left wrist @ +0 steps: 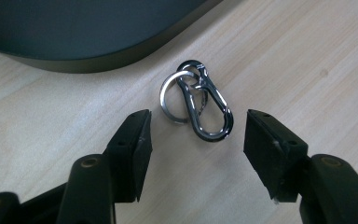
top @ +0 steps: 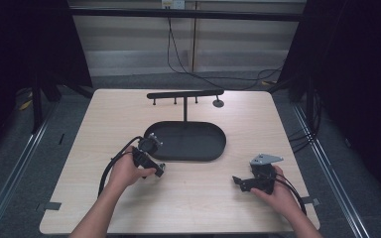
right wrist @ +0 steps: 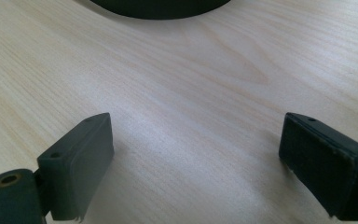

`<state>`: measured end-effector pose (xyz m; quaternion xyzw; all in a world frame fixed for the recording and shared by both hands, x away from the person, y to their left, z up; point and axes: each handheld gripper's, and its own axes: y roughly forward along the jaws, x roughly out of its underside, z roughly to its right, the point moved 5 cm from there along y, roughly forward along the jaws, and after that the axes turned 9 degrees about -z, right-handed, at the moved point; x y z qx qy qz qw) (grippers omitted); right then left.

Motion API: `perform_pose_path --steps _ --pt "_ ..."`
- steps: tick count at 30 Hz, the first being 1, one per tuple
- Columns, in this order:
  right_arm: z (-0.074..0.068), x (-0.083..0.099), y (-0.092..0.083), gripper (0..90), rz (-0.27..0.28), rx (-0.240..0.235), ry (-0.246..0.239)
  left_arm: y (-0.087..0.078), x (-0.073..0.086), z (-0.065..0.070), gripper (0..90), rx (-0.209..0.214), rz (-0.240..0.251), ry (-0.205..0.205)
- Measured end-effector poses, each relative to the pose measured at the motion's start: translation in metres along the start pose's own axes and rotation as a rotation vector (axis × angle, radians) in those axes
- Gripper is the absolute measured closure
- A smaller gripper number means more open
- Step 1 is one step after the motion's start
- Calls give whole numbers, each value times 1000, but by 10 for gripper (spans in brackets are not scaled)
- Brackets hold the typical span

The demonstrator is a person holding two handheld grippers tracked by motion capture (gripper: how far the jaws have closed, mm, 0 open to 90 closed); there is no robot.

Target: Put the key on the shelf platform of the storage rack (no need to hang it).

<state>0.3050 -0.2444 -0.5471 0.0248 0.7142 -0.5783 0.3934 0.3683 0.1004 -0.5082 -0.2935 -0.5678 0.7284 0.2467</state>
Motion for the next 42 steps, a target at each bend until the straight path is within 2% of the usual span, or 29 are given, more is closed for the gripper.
perform_pose_path --steps 12,16,21,25,31,35,36,37,38,42 --pt "0 0 0 94 0 0 0 7 -14 5 474 13 -39 -31" --pt "0 0 0 94 0 0 0 10 -16 6 501 -4 -61 -35" --pt "0 0 0 94 0 0 0 10 -19 7 575 -23 -79 -39" --pt "0 0 0 94 0 1 0 10 -20 8 685 -26 -88 -46" --pt "0 0 0 93 0 1 1 10 -22 11 705 -31 -112 -47" --pt "0 0 0 93 0 1 1 6 -21 12 710 -15 -115 -43" --pt "0 0 0 93 0 0 1 0 -23 12 814 -7 -85 -43" --pt "0 0 0 93 0 0 1 0 -23 12 852 -7 -85 -43" --pt "0 0 0 93 0 0 1 -6 -23 12 852 12 -83 -45" --pt "0 0 0 93 -2 0 3 -8 -20 14 852 -4 -140 -18"
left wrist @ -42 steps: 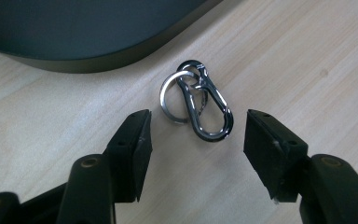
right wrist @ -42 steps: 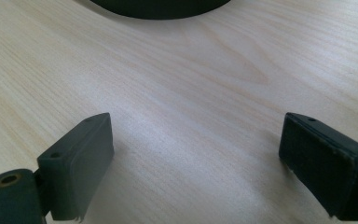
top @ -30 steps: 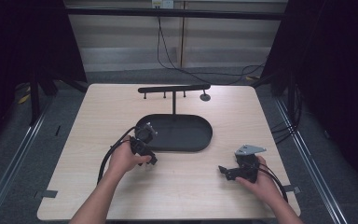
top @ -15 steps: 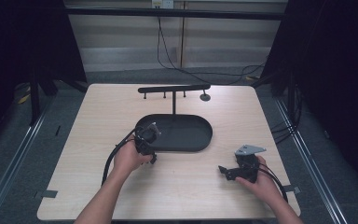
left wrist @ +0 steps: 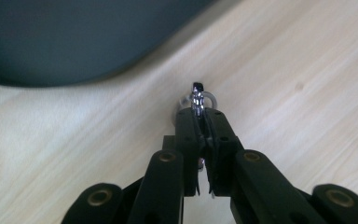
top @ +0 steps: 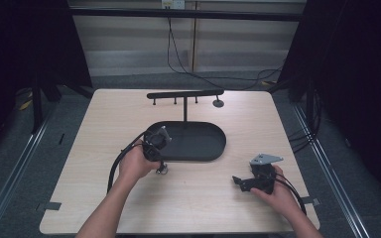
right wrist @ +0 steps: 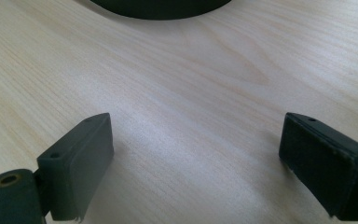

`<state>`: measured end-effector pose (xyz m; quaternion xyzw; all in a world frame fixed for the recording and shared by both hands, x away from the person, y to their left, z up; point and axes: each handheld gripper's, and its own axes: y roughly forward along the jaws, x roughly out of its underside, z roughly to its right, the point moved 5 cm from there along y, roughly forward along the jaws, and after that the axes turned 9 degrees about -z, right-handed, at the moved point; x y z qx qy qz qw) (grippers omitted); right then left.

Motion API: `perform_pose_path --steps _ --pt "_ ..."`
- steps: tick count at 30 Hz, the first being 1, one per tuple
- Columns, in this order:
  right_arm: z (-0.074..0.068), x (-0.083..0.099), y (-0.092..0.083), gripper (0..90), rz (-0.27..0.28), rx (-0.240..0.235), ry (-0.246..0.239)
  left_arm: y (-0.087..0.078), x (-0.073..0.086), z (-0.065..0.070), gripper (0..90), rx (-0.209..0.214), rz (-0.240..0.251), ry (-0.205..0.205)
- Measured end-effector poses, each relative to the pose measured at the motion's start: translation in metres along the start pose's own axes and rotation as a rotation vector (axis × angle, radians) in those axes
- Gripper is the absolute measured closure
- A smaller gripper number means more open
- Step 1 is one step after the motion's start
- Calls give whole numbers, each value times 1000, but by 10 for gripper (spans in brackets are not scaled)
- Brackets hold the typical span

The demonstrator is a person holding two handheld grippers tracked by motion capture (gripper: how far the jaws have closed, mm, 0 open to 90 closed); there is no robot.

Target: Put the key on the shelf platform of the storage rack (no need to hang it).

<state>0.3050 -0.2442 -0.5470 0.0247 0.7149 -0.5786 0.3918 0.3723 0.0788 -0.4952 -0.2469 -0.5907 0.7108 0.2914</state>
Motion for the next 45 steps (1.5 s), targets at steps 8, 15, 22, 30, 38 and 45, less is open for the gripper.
perform_pose_path --steps 8,15,22,30,38,45 --pt "0 0 0 93 0 0 0 -13 1 1 854 25 20 -11" --pt "0 0 0 93 1 -2 0 -30 -2 3 854 15 32 0" --pt "0 0 0 93 1 -3 1 -41 -7 7 854 14 35 8" --pt "0 0 0 93 1 -3 1 -50 -13 11 853 26 39 16" --pt "0 0 0 93 3 -3 4 -58 -20 12 853 30 46 18" --pt "0 0 0 93 2 -1 3 -64 -25 11 853 34 61 16"
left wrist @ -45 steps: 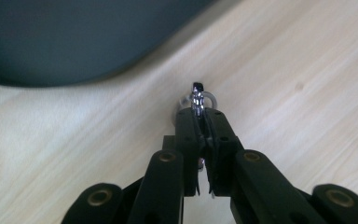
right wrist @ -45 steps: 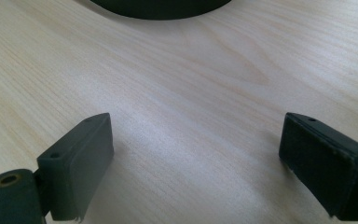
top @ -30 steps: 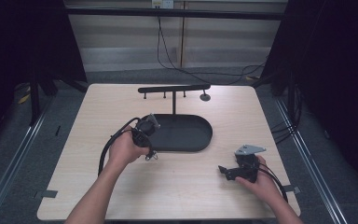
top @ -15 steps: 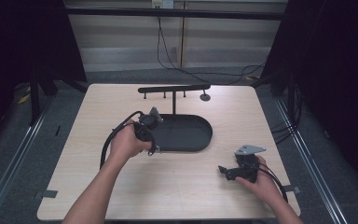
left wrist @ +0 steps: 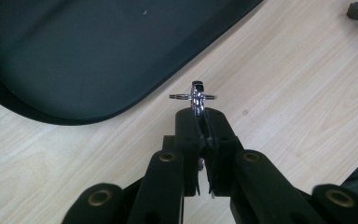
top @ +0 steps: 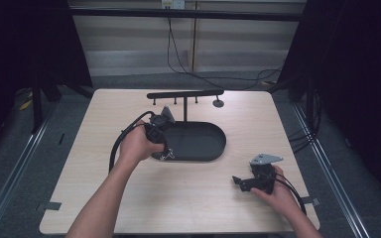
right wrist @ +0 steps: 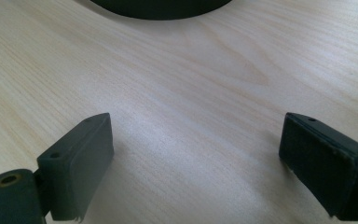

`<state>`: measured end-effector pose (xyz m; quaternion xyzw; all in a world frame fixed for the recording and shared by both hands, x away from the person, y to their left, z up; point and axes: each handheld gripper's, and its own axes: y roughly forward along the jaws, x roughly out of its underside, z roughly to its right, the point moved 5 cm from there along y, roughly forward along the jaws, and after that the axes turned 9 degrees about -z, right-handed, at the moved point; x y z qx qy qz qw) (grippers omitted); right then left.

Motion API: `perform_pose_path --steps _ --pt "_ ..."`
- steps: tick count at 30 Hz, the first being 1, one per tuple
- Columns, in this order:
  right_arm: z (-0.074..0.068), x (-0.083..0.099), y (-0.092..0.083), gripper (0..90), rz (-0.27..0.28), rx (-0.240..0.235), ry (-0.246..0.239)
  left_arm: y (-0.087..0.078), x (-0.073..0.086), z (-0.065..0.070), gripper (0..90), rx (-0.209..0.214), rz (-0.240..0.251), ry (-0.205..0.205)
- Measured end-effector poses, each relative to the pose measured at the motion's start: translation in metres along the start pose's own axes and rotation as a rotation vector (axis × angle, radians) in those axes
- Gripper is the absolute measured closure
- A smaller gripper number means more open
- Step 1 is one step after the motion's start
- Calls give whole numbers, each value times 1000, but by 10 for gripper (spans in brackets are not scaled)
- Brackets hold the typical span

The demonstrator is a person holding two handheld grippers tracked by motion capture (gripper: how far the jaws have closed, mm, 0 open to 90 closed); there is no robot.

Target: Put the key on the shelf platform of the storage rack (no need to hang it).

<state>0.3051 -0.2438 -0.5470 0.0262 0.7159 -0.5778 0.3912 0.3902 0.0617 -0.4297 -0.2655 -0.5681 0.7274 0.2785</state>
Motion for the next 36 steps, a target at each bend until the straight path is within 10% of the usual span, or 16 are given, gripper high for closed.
perform_pose_path --steps 36 --pt "0 0 0 93 3 0 -4 -2 -40 -2 853 -8 39 -30"
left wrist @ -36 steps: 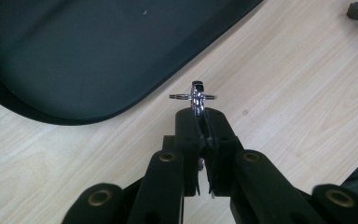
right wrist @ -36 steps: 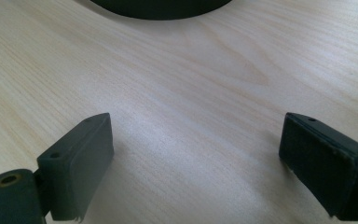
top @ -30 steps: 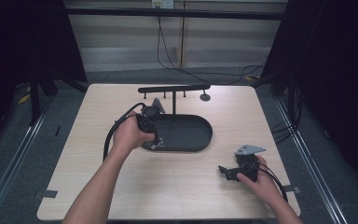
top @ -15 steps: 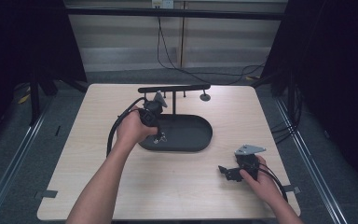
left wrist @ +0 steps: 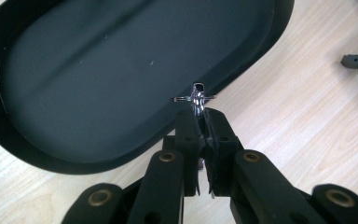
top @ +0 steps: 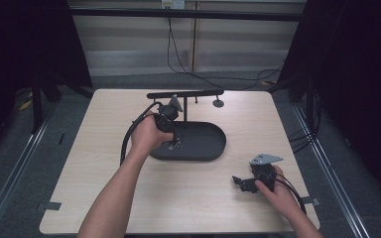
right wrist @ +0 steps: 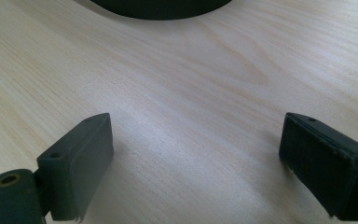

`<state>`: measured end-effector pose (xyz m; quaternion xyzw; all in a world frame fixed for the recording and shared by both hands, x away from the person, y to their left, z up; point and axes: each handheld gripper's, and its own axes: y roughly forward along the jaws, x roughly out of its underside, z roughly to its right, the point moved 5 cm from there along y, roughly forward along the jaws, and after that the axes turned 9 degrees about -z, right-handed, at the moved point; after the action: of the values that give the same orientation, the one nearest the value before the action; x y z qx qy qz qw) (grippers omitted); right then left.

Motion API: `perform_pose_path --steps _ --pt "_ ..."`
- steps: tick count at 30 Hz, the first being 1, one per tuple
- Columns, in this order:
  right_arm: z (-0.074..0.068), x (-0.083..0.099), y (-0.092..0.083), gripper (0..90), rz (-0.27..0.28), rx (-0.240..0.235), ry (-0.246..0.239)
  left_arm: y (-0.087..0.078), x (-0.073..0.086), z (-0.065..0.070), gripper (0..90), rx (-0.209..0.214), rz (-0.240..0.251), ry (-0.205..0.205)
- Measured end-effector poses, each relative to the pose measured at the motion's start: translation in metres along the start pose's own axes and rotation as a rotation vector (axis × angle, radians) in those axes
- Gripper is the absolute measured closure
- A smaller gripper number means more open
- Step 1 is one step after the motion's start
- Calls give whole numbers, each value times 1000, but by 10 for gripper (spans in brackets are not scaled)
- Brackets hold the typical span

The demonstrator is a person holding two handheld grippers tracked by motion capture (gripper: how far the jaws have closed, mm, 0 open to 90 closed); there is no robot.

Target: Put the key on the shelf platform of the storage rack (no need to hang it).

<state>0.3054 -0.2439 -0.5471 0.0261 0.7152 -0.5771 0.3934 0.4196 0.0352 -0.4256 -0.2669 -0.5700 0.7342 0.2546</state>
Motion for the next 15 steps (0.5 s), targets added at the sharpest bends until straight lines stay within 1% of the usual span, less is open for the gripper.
perform_pose_path --steps 3,5,9,10,11,15 --pt "0 0 0 93 0 0 0 2 -5 1 853 -8 3 9" --pt "0 0 0 93 -1 0 1 2 -7 1 853 -6 9 11" --pt "0 0 0 93 -1 0 1 4 -10 0 853 -16 8 7" --pt "0 0 0 93 -1 0 2 5 -11 0 853 -15 9 8" --pt "0 0 0 93 -1 0 2 5 -11 1 853 -11 11 -2" --pt "0 0 0 93 -1 0 2 8 -14 1 853 -8 11 3"
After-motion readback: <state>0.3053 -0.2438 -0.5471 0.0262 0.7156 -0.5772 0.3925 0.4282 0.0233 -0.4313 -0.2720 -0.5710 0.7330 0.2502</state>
